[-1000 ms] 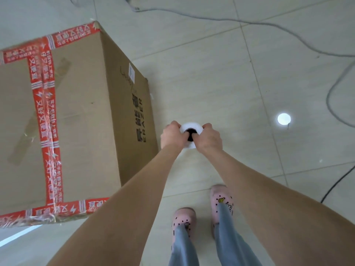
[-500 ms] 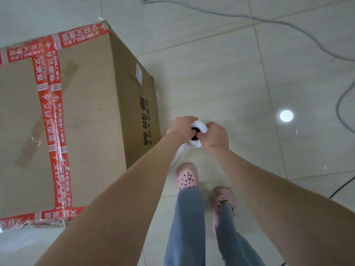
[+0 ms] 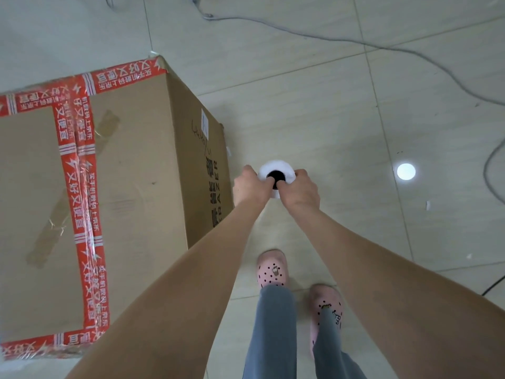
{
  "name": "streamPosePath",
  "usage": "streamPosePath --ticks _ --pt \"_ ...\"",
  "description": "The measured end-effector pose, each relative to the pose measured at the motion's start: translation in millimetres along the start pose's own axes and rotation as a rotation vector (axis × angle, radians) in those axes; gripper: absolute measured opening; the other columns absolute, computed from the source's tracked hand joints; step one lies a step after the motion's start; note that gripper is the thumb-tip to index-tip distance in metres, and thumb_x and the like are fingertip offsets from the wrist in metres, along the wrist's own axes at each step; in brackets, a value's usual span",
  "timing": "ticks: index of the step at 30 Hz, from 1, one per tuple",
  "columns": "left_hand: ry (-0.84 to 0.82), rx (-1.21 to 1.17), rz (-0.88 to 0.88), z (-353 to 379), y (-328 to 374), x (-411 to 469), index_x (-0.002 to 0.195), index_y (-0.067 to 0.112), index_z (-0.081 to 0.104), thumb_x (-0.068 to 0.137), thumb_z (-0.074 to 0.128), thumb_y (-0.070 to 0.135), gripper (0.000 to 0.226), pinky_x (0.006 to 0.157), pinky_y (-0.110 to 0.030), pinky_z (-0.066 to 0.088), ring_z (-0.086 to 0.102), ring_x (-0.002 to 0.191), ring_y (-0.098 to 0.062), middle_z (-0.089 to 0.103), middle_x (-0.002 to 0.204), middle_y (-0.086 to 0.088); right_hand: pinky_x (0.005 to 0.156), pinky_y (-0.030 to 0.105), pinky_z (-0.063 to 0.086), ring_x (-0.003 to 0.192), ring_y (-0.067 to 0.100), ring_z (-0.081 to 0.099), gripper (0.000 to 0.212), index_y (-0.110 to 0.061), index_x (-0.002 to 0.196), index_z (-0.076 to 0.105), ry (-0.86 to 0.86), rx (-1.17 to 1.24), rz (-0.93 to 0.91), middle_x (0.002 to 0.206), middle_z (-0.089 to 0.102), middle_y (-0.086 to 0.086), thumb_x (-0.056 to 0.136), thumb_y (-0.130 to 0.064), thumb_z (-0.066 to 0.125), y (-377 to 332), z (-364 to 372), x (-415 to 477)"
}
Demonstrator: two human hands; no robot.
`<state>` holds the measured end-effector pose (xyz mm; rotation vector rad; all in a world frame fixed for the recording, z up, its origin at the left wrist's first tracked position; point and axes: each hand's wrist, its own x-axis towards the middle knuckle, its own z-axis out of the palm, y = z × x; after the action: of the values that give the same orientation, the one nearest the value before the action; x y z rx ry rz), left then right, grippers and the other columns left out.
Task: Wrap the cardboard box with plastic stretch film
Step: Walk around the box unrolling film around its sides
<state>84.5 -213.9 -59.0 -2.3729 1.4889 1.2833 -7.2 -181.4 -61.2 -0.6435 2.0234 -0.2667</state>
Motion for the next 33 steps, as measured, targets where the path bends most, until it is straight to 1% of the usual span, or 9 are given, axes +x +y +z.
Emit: streamPosePath --ticks 5,9,13,19,23,25,27,31,33 --pt "-0.015 0.087 0.036 -17 -1 19 0.107 0.006 0.046 0.085 0.060 0.032 0.036 0.063 -0.033 0.051 0.062 0.079 -0.026 0.061 0.094 -0.009 0.062 0.028 0.037 0.081 0.024 0.055 0.021 -0.018 0.102 0.058 -0.003 -0.006 -0.056 0.095 0.061 0.001 0.083 -0.026 0.052 -21 7 11" --pt "0.019 0.276 0.321 -30 10 36 0.119 0.013 0.050 0.085 0.055 0.012 0.034 0.070 -0.036 0.050 0.058 0.093 -0.027 0.058 0.107 -0.008 0.061 0.028 0.039 0.079 0.025 0.058 0.016 -0.016 0.091 0.062 0.015 -0.062 -0.092 0.087 0.064 0.003 0.079 -0.022 0.053 -34 10 16" --pt "0.012 0.418 0.445 -33 25 48 0.108 0.021 0.063 0.084 0.048 0.009 0.030 0.062 -0.031 0.045 0.060 0.087 -0.024 0.062 0.101 -0.002 0.063 0.027 0.040 0.074 0.023 0.055 0.022 -0.023 0.097 0.063 0.093 -0.128 -0.135 0.080 0.060 -0.002 0.078 -0.018 0.055 -41 2 23" --pt "0.065 0.197 0.278 -28 31 49 0.090 0.014 0.057 0.079 0.055 0.014 0.012 0.062 -0.033 0.052 0.061 0.076 -0.023 0.062 0.089 -0.004 0.057 0.023 0.032 0.076 0.023 0.053 0.025 -0.030 0.093 0.064 0.141 -0.251 -0.239 0.083 0.060 -0.002 0.080 -0.014 0.049 -58 -15 39" --pt "0.083 -0.002 0.121 -29 34 52 0.087 0.015 0.054 0.078 0.062 0.022 0.014 0.053 -0.025 0.043 0.059 0.072 -0.019 0.061 0.086 -0.001 0.066 0.027 0.039 0.087 0.023 0.058 0.033 -0.024 0.113 0.061 0.156 -0.151 -0.236 0.102 0.065 0.000 0.084 -0.014 0.049 -67 -13 45" --pt "0.066 -0.050 0.054 -32 36 57 0.091 0.014 0.053 0.079 0.063 0.025 0.019 0.049 -0.024 0.038 0.057 0.071 -0.018 0.062 0.089 -0.002 0.066 0.029 0.041 0.085 0.022 0.057 0.026 -0.020 0.110 0.058 0.127 -0.066 -0.158 0.101 0.064 0.001 0.085 -0.019 0.053 -71 -11 49" --pt "0.019 -0.017 0.073 -37 37 61 0.100 0.012 0.052 0.080 0.062 0.023 0.025 0.052 -0.026 0.043 0.059 0.075 -0.019 0.061 0.098 -0.005 0.066 0.028 0.040 0.082 0.020 0.053 0.027 -0.018 0.111 0.055 0.073 -0.036 -0.081 0.101 0.063 0.001 0.084 -0.023 0.056 -76 -11 50" --pt "-0.114 0.213 0.312 -50 49 71 0.132 0.021 0.045 0.085 0.055 0.008 0.049 0.077 -0.035 0.052 0.058 0.104 -0.024 0.053 0.125 -0.005 0.067 0.027 0.039 0.082 0.020 0.052 0.029 -0.019 0.112 0.054 0.015 -0.045 -0.027 0.101 0.058 0.000 0.084 -0.019 0.056 -81 -10 50" --pt "-0.172 0.391 0.415 -53 57 79 0.136 0.026 0.043 0.086 0.050 0.008 0.053 0.076 -0.034 0.050 0.057 0.107 -0.024 0.056 0.122 -0.002 0.066 0.028 0.040 0.081 0.021 0.053 0.026 -0.018 0.109 0.057 0.036 -0.078 -0.052 0.100 0.062 0.002 0.083 -0.016 0.054 -83 -8 53"
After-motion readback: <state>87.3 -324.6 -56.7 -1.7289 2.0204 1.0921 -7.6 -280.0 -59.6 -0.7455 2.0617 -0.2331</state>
